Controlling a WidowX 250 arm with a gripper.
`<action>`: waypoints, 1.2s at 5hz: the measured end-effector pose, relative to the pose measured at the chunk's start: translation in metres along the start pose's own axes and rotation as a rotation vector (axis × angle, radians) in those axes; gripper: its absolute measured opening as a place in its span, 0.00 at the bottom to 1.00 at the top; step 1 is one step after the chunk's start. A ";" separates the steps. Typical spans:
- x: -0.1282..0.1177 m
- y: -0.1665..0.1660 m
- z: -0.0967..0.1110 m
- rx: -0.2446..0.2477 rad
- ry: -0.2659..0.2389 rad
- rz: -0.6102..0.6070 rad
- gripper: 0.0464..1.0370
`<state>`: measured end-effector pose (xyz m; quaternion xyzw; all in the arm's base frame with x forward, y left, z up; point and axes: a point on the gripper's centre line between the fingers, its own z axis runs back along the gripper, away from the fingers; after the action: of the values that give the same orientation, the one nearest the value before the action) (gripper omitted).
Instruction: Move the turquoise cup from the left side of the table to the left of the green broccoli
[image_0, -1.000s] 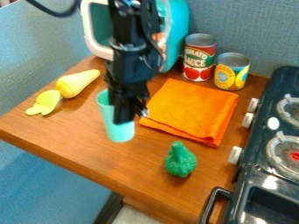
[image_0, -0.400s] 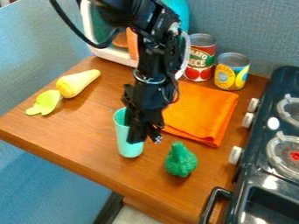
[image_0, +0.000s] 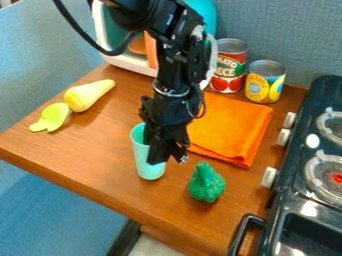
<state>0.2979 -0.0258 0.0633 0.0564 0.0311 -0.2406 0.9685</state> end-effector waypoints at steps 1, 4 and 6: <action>-0.004 0.006 0.003 -0.013 -0.005 0.031 0.08; -0.018 0.019 0.024 -0.051 -0.041 0.096 0.88; -0.046 0.041 0.062 -0.051 -0.080 0.180 0.97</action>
<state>0.2782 0.0234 0.1332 0.0246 -0.0066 -0.1537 0.9878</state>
